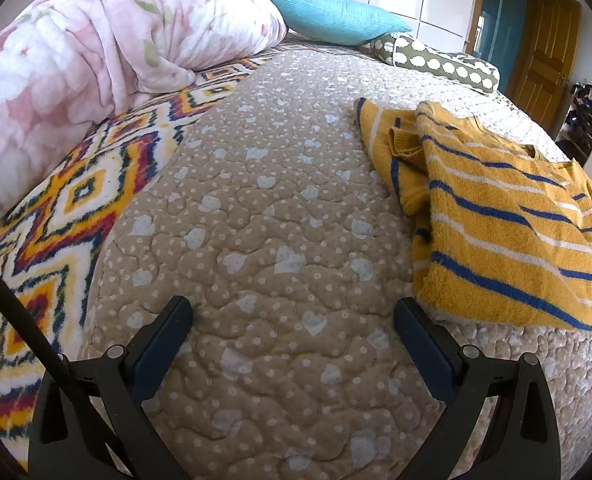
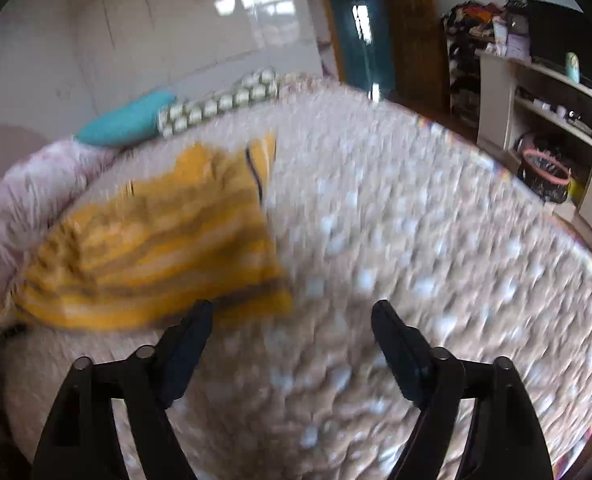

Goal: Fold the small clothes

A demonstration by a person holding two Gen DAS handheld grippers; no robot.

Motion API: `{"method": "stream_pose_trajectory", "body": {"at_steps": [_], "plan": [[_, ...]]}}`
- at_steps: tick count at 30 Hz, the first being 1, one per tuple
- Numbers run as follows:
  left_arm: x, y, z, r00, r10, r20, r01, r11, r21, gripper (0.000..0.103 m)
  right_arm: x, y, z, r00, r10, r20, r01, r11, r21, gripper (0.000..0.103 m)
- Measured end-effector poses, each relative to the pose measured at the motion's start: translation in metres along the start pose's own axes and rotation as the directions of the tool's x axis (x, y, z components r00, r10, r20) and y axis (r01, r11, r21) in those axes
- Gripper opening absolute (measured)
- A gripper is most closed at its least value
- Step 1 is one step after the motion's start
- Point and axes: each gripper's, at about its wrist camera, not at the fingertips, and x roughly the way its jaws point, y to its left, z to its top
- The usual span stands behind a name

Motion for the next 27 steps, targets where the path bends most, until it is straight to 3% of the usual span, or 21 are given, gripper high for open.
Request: {"method": "stream_pose_trajectory", "body": {"at_steps": [2,5,8,11,13,18,23,27], "plan": [[0.000,0.001,0.000,1.000,-0.001,0.001,0.001,1.000,0.000,0.100,-0.003,0.006,0.021,0.999,0.007,0.036,-0.007,1.000,-0.010,0.063],[0.001,0.001,0.000,1.000,0.000,0.000,0.000,1.000,0.001,0.100,0.019,0.025,0.056,0.994,0.107,0.002,-0.106,0.994,-0.030,0.047],[0.001,0.002,0.000,1.000,-0.006,0.000,0.006,1.000,-0.002,0.100,0.061,0.049,0.082,0.980,0.183,-0.074,-0.186,0.982,-0.044,0.046],[0.000,0.002,-0.001,1.000,-0.016,0.001,0.016,1.000,-0.008,0.101,0.121,0.064,0.094,0.963,0.163,-0.217,-0.178,0.983,-0.051,0.046],[-0.001,0.003,-0.001,1.000,-0.021,0.003,0.021,1.000,-0.011,0.101,0.146,0.063,0.095,0.965,0.073,-0.252,-0.095,0.992,-0.077,0.043],[-0.004,0.008,-0.003,0.999,-0.048,0.023,0.049,0.998,-0.031,0.101,0.103,0.059,0.092,0.984,0.071,-0.166,-0.083,0.994,-0.068,0.050],[-0.010,0.015,-0.005,0.995,-0.078,0.065,0.082,0.994,-0.066,0.101,0.037,0.055,0.045,0.996,0.047,-0.074,-0.061,0.979,-0.196,0.059],[-0.013,0.019,-0.007,0.991,-0.107,0.079,0.113,0.990,-0.086,0.101,0.023,0.037,0.018,0.997,0.043,-0.070,-0.055,0.984,-0.172,0.059]]}}
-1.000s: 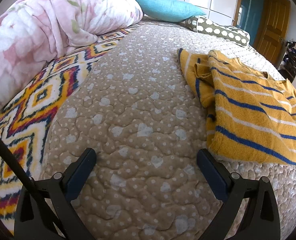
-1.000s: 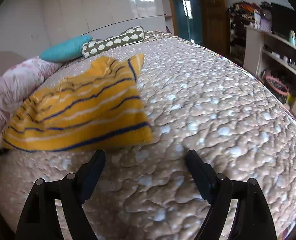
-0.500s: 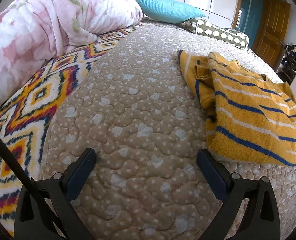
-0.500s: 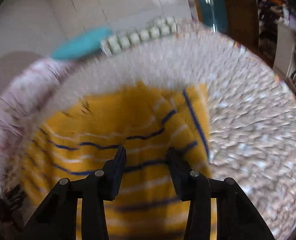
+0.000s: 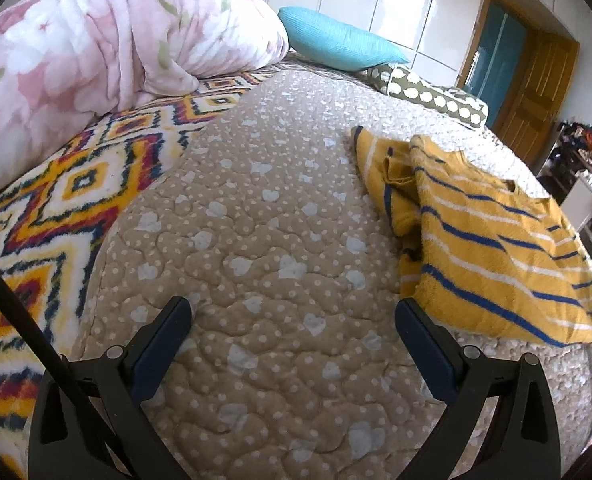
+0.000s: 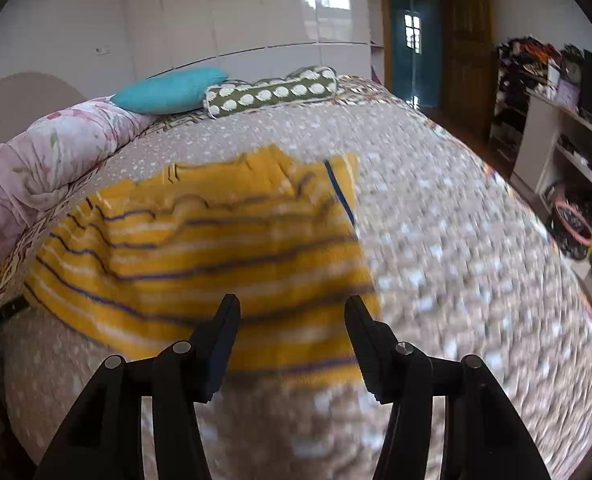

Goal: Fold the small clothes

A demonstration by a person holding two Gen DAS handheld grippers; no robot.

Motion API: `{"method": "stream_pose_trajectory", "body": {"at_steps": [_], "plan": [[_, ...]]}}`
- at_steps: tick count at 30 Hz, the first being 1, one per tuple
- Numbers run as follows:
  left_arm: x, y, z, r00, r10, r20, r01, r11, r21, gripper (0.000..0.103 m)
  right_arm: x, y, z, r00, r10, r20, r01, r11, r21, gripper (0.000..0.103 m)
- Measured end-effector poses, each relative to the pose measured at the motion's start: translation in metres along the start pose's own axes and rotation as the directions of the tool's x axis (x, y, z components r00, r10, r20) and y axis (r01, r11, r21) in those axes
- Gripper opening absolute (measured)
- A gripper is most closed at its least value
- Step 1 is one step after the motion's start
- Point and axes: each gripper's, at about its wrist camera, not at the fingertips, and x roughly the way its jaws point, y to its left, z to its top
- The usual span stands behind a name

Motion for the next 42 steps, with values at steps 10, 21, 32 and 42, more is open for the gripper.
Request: {"method": "stream_pose_trajectory", "body": {"at_steps": [10,21,32,42], "plan": [[0.008,-0.022,-0.001,0.988,0.142,-0.052,-0.135,0.984,0.117,0.101,0.015,-0.006,-0.035,0.998,0.038,0.054,-0.042,0.997,0.070,0.068],[-0.018,-0.045,-0.007,0.984,0.171,-0.043,-0.164,0.977,0.135,0.101,0.009,-0.027,-0.045,0.978,0.173,0.119,-0.190,0.970,0.154,0.072],[-0.012,-0.117,0.055,0.999,0.041,-0.010,-0.038,0.971,0.235,0.101,0.009,-0.024,-0.045,0.980,0.161,0.115,-0.177,0.975,0.138,0.074],[0.028,-0.038,0.041,0.989,0.087,-0.119,-0.085,0.996,0.024,0.085,0.010,-0.024,-0.045,0.982,0.154,0.110,-0.167,0.979,0.118,0.075]]}}
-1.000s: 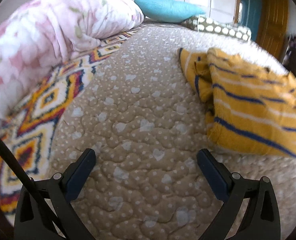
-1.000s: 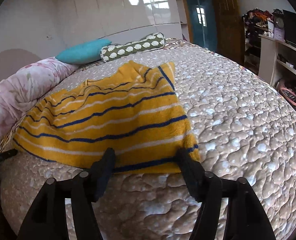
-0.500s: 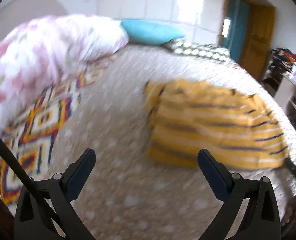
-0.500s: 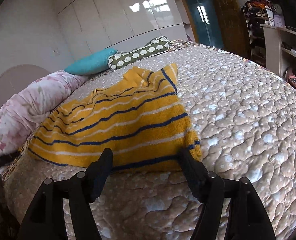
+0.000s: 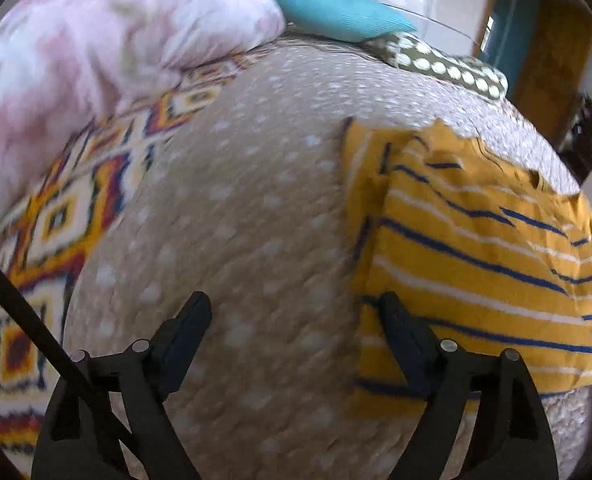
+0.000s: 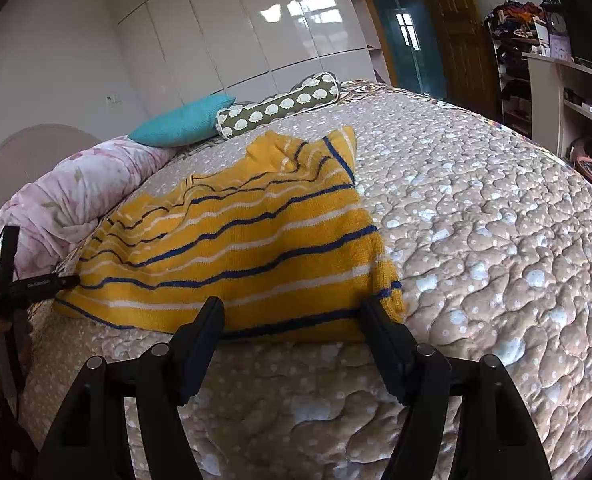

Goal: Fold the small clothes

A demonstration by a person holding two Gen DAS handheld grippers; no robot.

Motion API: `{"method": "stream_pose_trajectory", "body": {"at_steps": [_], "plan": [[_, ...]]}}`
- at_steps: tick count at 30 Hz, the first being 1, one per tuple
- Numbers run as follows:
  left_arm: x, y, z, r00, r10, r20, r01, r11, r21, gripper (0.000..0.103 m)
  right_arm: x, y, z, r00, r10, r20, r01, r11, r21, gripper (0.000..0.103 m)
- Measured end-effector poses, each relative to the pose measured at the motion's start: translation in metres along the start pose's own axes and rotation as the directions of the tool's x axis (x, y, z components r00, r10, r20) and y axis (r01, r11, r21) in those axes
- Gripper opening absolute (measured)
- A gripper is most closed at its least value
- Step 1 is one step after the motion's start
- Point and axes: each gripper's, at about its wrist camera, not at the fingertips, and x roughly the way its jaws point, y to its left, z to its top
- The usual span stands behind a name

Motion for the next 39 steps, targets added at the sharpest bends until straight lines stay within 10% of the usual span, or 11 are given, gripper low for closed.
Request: {"method": "stream_pose_trajectory", "body": {"at_steps": [15,19,24,28,33,39], "plan": [[-0.009,0.005,-0.033,0.999,0.010,0.047,-0.011,1.000,0.010,0.097,0.001,0.008,-0.002,0.998,-0.058,-0.007,0.057,0.998,-0.028,0.076],[-0.009,0.004,-0.034,0.998,0.023,0.052,-0.024,1.000,0.009,0.099,-0.003,0.037,0.000,0.969,-0.229,-0.093,0.210,0.962,-0.177,0.076],[-0.011,0.008,-0.035,0.998,0.000,0.059,0.001,1.000,-0.007,0.099,-0.040,0.106,0.015,0.992,-0.122,0.022,0.123,0.933,-0.338,0.076],[-0.013,0.010,-0.037,0.998,-0.006,0.055,0.006,1.000,-0.008,0.099,-0.004,0.148,0.033,0.997,-0.017,-0.080,-0.012,0.937,-0.350,0.075],[-0.016,0.011,-0.044,0.998,-0.007,0.062,0.007,1.000,-0.003,0.099,0.063,0.198,0.045,0.969,0.057,-0.238,-0.139,0.930,-0.339,0.041],[-0.025,0.014,-0.055,0.996,-0.044,0.082,0.043,0.999,0.003,0.099,0.125,0.264,0.054,0.957,0.045,-0.288,-0.166,0.896,-0.412,0.041]]}}
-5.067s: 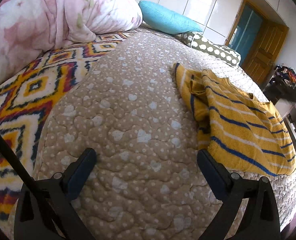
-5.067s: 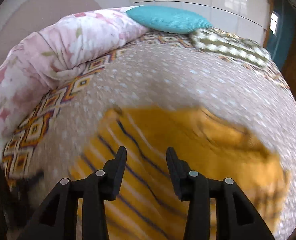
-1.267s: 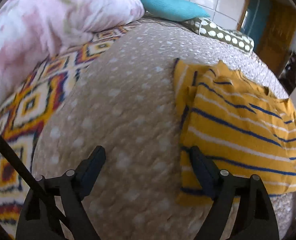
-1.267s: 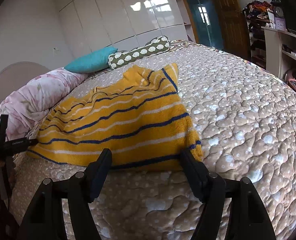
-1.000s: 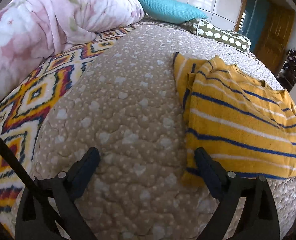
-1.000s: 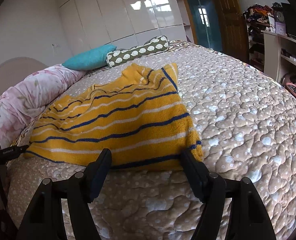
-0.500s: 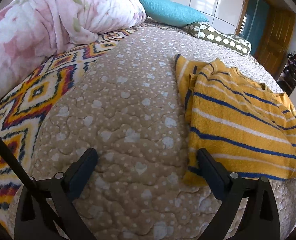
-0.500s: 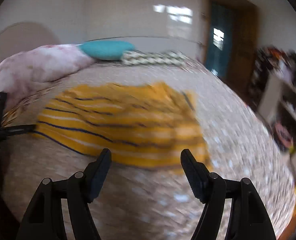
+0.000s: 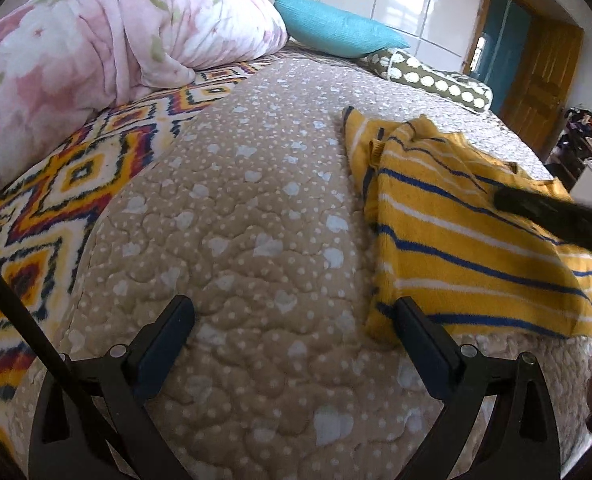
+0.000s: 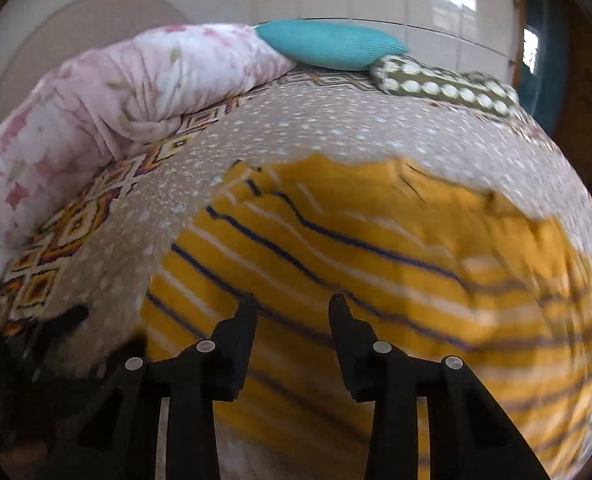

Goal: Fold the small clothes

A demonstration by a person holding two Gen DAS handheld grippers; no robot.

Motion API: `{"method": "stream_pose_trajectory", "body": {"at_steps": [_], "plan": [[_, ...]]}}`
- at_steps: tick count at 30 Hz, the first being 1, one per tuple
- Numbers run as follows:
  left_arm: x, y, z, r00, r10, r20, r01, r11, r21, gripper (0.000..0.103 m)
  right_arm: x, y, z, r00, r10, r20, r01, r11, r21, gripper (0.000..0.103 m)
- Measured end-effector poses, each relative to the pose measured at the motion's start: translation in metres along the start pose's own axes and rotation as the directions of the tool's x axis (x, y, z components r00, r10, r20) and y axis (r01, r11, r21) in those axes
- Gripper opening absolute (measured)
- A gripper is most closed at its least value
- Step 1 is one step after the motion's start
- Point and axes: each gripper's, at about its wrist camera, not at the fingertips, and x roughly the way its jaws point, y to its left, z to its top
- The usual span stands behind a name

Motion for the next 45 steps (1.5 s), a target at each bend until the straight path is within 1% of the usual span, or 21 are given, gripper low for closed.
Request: {"method": "stream_pose_trajectory", "body": {"at_steps": [2,5,8,10,11,12,13,14,15,16,20,22,24,27,29,31,35,37,39,42,45], "plan": [[-0.007,0.003,-0.005,1.000,-0.020,-0.010,0.020,1.000,-0.002,0.099,0.020,0.015,0.017,0.999,-0.036,-0.008,0.035,0.998,-0.052,0.041],[-0.027,0.007,-0.018,1.000,-0.023,-0.006,0.023,1.000,-0.018,0.099,0.050,0.036,0.039,0.996,-0.080,-0.032,0.076,0.990,-0.120,0.041],[-0.046,0.007,-0.027,1.000,-0.017,-0.003,0.017,1.000,-0.011,0.099,0.083,0.054,0.061,0.991,-0.110,-0.077,0.097,0.983,-0.154,0.042],[-0.054,0.012,-0.029,0.999,-0.038,-0.003,0.038,0.999,-0.033,0.099,0.102,0.061,0.074,0.986,-0.142,-0.081,0.127,0.977,-0.169,0.049],[-0.058,0.016,-0.029,0.999,-0.047,-0.008,0.047,0.997,-0.056,0.099,0.110,0.063,0.078,0.984,-0.153,-0.091,0.134,0.974,-0.182,0.057],[-0.062,0.021,-0.029,0.998,-0.058,-0.014,0.056,0.995,-0.083,0.099,0.118,0.065,0.082,0.981,-0.154,-0.114,0.130,0.973,-0.193,0.062],[-0.065,0.026,-0.029,0.997,-0.070,-0.016,0.068,0.992,-0.105,0.099,0.124,0.067,0.085,0.977,-0.166,-0.132,0.139,0.971,-0.195,0.062],[-0.069,0.032,-0.029,0.997,-0.079,-0.017,0.076,0.989,-0.127,0.099,0.122,0.069,0.086,0.978,-0.171,-0.124,0.145,0.971,-0.192,0.062],[-0.072,0.037,-0.030,0.998,-0.065,-0.016,0.062,0.989,-0.138,0.099,0.116,0.069,0.086,0.980,-0.163,-0.110,0.141,0.972,-0.189,0.062],[-0.074,0.039,-0.030,0.999,-0.044,-0.015,0.042,0.989,-0.140,0.099,0.104,0.072,0.086,0.988,-0.135,-0.080,0.118,0.975,-0.187,0.062],[-0.084,0.048,-0.031,0.998,0.063,-0.012,-0.064,0.989,-0.136,0.099,0.045,0.084,0.075,0.998,-0.053,0.037,0.061,0.971,-0.233,0.062],[-0.089,0.050,-0.031,0.995,0.103,0.000,-0.102,0.986,-0.132,0.099,0.014,0.089,0.062,0.998,-0.006,0.064,0.022,0.965,-0.260,0.066],[-0.094,0.051,-0.030,0.991,0.130,0.015,-0.127,0.984,-0.128,0.099,-0.012,0.090,0.041,0.997,0.027,0.068,-0.006,0.956,-0.293,0.069],[-0.098,0.054,-0.029,0.991,0.135,0.021,-0.131,0.982,-0.134,0.099,-0.031,0.094,0.011,0.998,0.035,0.061,-0.012,0.939,-0.345,0.069],[-0.099,0.058,-0.028,0.990,0.139,0.018,-0.135,0.980,-0.146,0.099,-0.038,0.094,-0.009,0.998,0.022,0.063,0.004,0.924,-0.382,0.072],[-0.099,0.060,-0.027,0.989,0.148,0.016,-0.144,0.978,-0.151,0.099,-0.038,0.096,-0.029,0.998,0.008,0.057,0.016,0.912,-0.410,0.074],[-0.097,0.064,-0.029,0.986,0.164,0.006,-0.161,0.974,-0.159,0.099,-0.027,0.098,-0.052,1.000,0.003,0.023,0.008,0.900,-0.436,0.074],[-0.095,0.068,-0.029,0.986,0.165,0.001,-0.162,0.973,-0.166,0.099,-0.017,0.104,-0.060,0.999,-0.032,0.029,0.041,0.884,-0.466,0.074],[-0.096,0.072,-0.030,0.986,0.165,0.001,-0.163,0.970,-0.181,0.099,-0.007,0.111,-0.065,0.994,-0.089,0.056,0.106,0.858,-0.503,0.074],[-0.098,0.081,-0.030,0.987,0.157,0.006,-0.152,0.965,-0.216,0.099,0.008,0.126,-0.069,0.975,-0.193,0.113,0.223,0.803,-0.552,0.073],[-0.099,0.085,-0.031,0.988,0.156,0.010,-0.150,0.962,-0.230,0.099,0.017,0.137,-0.066,0.960,-0.239,0.144,0.278,0.774,-0.569,0.073]]}}
